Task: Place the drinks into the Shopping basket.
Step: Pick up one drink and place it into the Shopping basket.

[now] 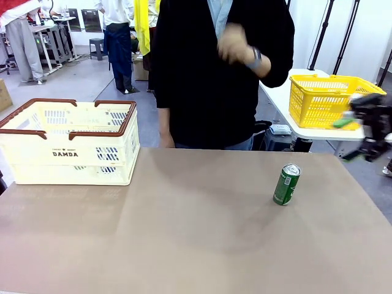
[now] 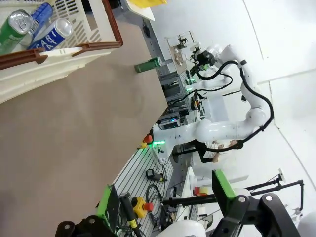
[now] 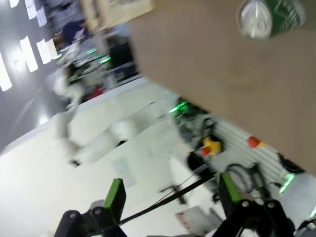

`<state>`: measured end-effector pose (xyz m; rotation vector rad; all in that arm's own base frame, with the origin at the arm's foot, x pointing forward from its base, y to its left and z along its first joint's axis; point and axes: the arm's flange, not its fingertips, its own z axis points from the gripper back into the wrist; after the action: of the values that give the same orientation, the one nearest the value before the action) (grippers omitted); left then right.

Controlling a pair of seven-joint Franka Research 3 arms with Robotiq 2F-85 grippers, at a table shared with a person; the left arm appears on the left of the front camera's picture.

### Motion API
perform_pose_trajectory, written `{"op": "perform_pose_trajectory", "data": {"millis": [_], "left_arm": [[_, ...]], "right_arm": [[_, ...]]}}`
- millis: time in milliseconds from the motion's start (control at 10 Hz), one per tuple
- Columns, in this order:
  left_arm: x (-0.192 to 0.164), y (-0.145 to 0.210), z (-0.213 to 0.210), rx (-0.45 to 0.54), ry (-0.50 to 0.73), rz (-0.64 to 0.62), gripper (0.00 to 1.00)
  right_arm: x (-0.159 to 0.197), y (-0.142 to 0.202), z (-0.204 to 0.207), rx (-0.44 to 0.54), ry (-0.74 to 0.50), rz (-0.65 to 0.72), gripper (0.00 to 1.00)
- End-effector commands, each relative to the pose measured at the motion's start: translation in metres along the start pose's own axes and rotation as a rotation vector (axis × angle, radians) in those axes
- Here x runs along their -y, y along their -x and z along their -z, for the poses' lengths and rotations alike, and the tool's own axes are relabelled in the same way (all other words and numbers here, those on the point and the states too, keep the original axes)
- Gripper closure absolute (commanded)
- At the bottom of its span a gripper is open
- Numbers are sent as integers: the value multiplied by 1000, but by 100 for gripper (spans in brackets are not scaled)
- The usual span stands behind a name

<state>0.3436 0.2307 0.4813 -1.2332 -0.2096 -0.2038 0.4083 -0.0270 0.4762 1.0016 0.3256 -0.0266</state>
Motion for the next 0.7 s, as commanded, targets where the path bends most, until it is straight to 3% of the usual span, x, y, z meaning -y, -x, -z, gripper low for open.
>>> {"op": "perform_pose_trajectory", "data": {"millis": [0,200,300,500,600], "left_arm": [[1,3,2,4,-6,-6,0],[1,3,2,4,-6,-6,0],[1,3,2,4,-6,-6,0],[1,3,2,4,-6,-6,0],[1,3,2,4,-6,-6,0]], "right_arm": [[-45,-40,60,83,478,50,0],[-47,-60,100,319,697,-98,0],[-46,-62,100,285,745,-84,0],[-70,-62,111,193,616,-156,0],[-70,-62,111,193,616,-156,0]]}}
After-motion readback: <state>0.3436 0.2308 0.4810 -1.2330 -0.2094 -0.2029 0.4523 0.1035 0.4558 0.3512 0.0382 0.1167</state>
